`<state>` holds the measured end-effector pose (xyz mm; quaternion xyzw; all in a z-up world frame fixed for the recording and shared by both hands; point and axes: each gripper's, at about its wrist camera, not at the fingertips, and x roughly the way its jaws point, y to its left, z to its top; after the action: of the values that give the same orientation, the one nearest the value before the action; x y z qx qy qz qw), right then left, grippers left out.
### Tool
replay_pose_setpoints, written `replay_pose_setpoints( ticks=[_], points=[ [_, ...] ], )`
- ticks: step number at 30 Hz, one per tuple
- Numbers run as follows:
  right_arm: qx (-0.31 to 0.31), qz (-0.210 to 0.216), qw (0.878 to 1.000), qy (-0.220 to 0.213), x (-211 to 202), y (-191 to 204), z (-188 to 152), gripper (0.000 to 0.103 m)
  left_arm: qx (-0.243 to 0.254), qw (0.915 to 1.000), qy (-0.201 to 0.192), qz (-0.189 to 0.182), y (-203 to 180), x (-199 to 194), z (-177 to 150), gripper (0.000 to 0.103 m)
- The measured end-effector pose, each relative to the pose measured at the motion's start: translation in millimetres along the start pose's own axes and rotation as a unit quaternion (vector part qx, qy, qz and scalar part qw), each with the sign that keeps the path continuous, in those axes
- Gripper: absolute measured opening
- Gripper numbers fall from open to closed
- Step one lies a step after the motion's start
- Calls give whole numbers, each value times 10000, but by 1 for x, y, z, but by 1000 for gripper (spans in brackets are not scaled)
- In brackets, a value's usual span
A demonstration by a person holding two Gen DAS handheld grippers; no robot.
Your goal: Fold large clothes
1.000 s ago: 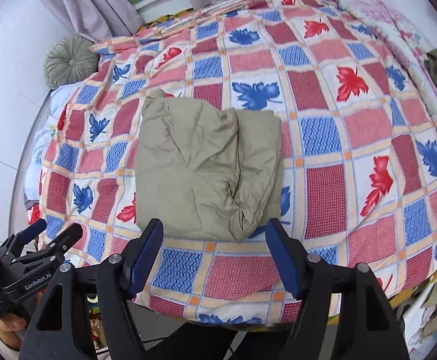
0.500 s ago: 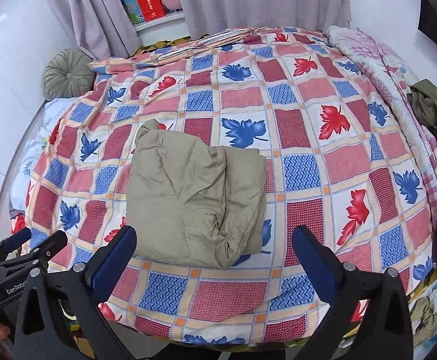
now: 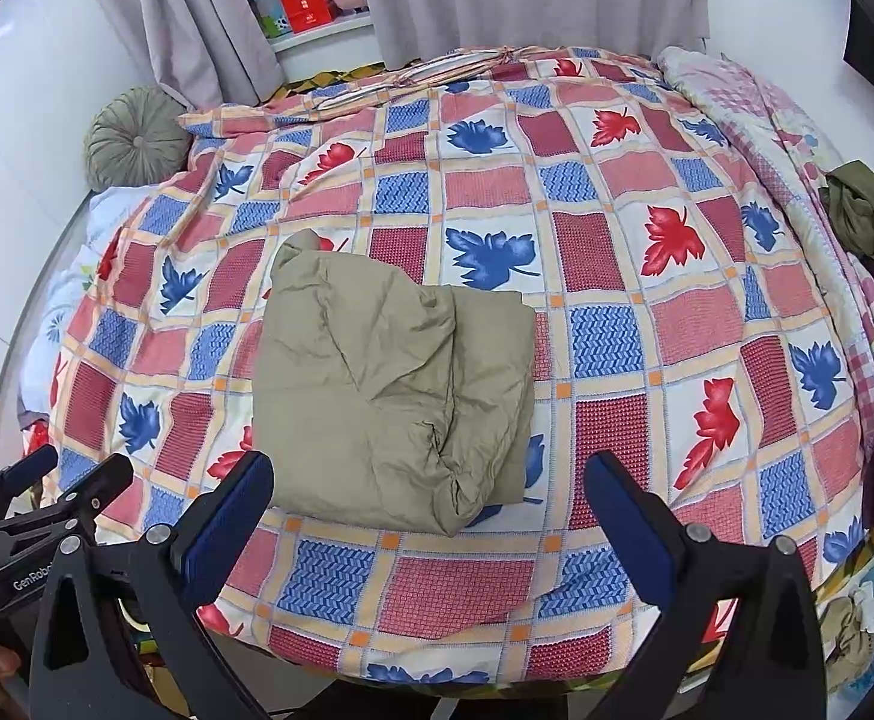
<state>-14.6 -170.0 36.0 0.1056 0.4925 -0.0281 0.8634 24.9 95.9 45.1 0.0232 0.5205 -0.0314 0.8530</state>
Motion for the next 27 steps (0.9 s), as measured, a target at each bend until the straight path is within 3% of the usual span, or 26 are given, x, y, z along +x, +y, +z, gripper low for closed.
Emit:
replay_pose_setpoints(
  ticks=[27],
  points=[
    [-2, -1, 10000, 17, 0, 0, 3, 103, 12, 10000, -1, 23, -4, -1, -1, 103]
  ],
)
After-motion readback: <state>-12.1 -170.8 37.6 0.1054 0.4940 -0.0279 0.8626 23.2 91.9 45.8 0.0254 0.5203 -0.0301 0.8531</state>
